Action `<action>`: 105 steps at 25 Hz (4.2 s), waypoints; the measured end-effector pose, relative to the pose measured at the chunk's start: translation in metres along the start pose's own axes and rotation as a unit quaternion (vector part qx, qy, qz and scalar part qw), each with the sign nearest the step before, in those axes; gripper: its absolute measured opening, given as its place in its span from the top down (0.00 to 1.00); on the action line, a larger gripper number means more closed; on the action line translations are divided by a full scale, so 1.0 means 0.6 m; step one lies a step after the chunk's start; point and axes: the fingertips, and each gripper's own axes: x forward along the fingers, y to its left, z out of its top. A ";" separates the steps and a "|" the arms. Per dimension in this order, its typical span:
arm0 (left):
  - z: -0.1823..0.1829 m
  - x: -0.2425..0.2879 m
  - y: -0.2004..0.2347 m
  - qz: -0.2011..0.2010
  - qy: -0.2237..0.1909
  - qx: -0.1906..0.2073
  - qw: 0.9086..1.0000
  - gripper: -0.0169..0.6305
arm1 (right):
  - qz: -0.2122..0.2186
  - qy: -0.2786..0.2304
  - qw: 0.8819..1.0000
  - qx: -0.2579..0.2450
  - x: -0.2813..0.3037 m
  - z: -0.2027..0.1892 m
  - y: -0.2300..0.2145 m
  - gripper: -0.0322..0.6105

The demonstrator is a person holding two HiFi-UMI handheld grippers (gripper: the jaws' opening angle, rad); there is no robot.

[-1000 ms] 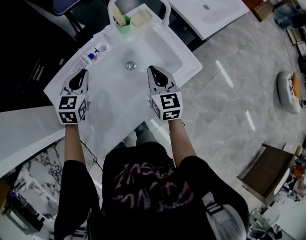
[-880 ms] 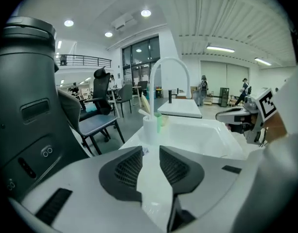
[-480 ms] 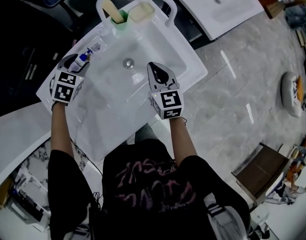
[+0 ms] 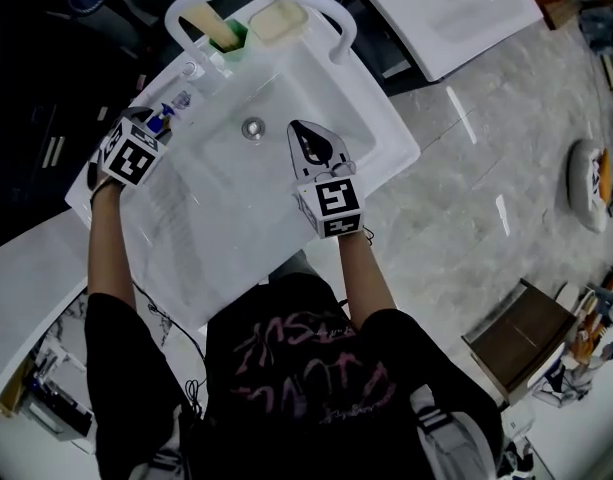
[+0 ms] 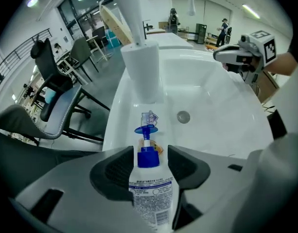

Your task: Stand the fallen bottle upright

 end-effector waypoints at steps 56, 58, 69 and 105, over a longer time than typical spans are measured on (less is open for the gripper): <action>-0.145 -0.230 0.033 0.086 -0.339 -0.198 0.916 0.69 | 0.029 -0.007 0.998 -0.046 -0.037 0.023 0.163 0.93; -0.151 -0.230 0.033 0.089 -0.341 -0.207 0.913 0.68 | 0.029 -0.008 0.998 -0.047 -0.041 0.024 0.165 0.93; -0.176 -0.254 0.012 0.103 -0.349 -0.225 0.904 0.62 | 0.026 -0.024 0.998 -0.057 -0.066 0.042 0.177 0.93; -0.266 -0.511 -0.266 0.174 -0.506 -0.263 0.803 0.95 | -0.032 -0.134 0.987 -0.082 -0.330 0.092 0.397 0.93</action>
